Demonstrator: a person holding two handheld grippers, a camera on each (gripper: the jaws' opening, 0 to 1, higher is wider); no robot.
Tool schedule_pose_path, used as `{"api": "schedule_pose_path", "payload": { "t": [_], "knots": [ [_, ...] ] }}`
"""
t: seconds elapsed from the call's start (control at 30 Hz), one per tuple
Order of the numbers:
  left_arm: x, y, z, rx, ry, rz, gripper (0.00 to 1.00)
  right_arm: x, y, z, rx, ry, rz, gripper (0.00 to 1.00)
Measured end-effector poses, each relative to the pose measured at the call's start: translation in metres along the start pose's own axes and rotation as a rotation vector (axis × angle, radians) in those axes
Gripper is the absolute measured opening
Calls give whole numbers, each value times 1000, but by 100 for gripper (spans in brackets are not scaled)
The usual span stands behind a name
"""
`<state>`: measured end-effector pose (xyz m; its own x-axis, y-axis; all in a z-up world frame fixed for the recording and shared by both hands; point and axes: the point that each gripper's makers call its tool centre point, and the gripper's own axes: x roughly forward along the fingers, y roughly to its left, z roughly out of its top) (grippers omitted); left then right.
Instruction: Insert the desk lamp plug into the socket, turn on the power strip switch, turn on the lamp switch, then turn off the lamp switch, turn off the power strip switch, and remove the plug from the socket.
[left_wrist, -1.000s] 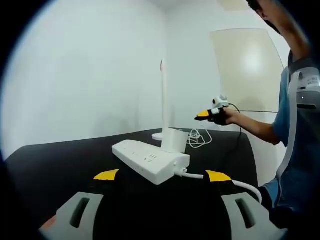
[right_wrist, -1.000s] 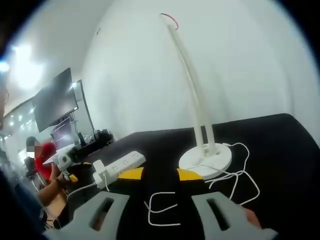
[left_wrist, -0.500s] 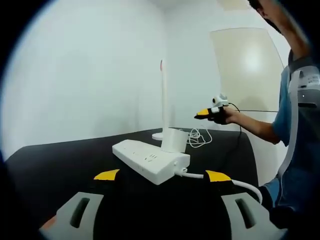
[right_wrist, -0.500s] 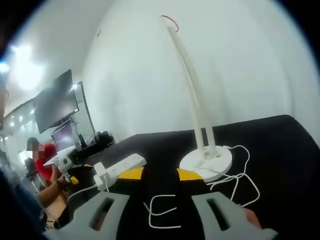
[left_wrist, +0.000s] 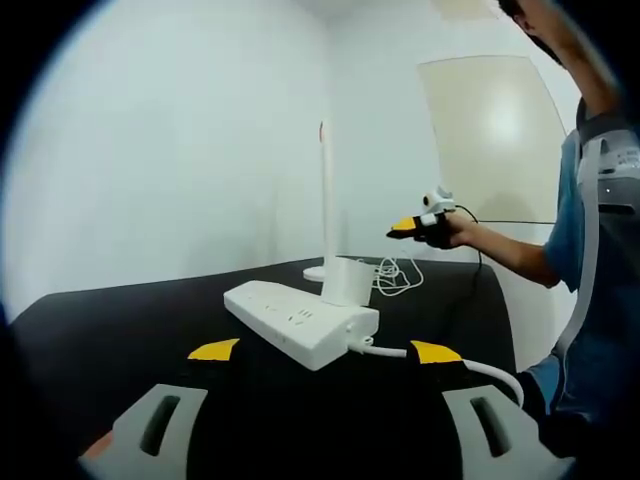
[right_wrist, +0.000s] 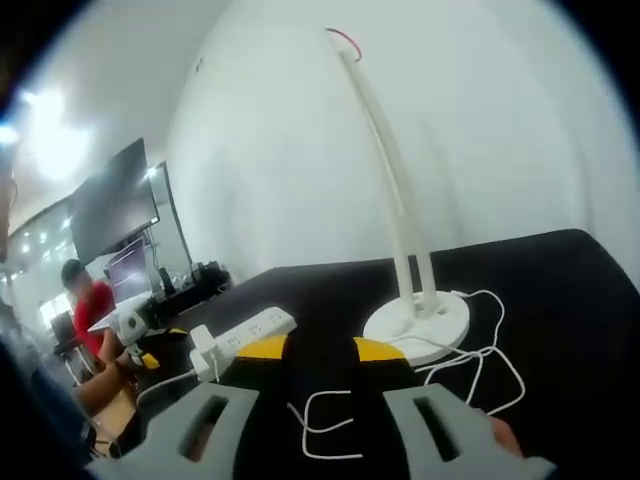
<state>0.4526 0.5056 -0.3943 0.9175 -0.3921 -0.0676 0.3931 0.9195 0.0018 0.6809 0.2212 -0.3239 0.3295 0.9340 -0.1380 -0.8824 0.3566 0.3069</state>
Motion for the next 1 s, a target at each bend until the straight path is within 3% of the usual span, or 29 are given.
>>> {"api": "schedule_pose_path", "payload": {
  "t": [0.67, 1.0],
  "knots": [
    [0, 0, 2, -6, -14, -5, 63, 7, 10, 5, -9, -1, -5, 25],
    [0, -1, 1, -9, -10, -7, 63, 6, 8, 7, -5, -34, -19, 25]
  ]
}}
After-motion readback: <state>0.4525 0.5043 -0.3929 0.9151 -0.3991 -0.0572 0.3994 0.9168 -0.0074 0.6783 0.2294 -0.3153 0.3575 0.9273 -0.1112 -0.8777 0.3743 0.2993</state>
